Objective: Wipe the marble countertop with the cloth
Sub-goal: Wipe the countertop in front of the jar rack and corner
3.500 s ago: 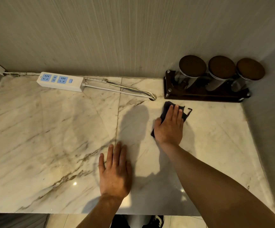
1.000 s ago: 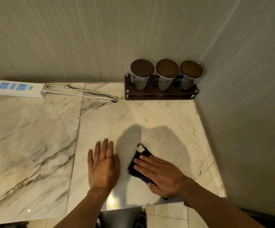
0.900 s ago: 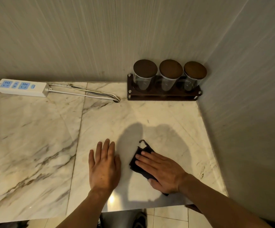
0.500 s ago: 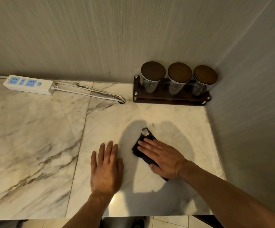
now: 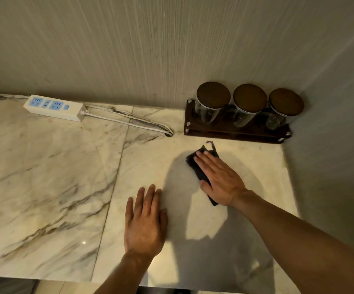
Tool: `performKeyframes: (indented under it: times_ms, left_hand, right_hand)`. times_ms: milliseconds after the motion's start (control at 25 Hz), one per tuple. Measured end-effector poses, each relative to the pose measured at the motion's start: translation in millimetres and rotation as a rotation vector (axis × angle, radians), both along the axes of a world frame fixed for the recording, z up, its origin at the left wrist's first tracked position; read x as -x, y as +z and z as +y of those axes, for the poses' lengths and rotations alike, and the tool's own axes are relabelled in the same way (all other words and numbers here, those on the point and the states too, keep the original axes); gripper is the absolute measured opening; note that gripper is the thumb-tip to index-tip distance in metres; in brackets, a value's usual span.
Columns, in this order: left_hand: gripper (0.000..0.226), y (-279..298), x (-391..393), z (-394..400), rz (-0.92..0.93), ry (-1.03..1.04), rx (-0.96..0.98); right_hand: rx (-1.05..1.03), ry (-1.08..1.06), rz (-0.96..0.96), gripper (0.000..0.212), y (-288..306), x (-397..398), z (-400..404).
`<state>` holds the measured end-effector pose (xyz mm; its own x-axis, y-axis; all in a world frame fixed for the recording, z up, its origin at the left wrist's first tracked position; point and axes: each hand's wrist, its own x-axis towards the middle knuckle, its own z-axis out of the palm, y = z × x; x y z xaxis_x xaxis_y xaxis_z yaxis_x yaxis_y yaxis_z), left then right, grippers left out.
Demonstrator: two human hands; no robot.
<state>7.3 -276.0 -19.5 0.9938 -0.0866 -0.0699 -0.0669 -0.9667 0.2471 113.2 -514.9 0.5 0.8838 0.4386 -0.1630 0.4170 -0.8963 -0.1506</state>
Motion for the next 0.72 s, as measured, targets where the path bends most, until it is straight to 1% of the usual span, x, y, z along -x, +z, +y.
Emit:
performKeyframes:
  times_ms: [360,720]
  left_hand:
    - [0.055,1,1,2,-0.002,-0.007,0.025]
    - [0.054,1,0,2,-0.018,-0.025,0.032]
  right_hand:
    - [-0.103,-0.499,-0.030,0.066,-6,-15,17]
    - [-0.198,-0.920,-0.061,0.065,-10,-11,34]
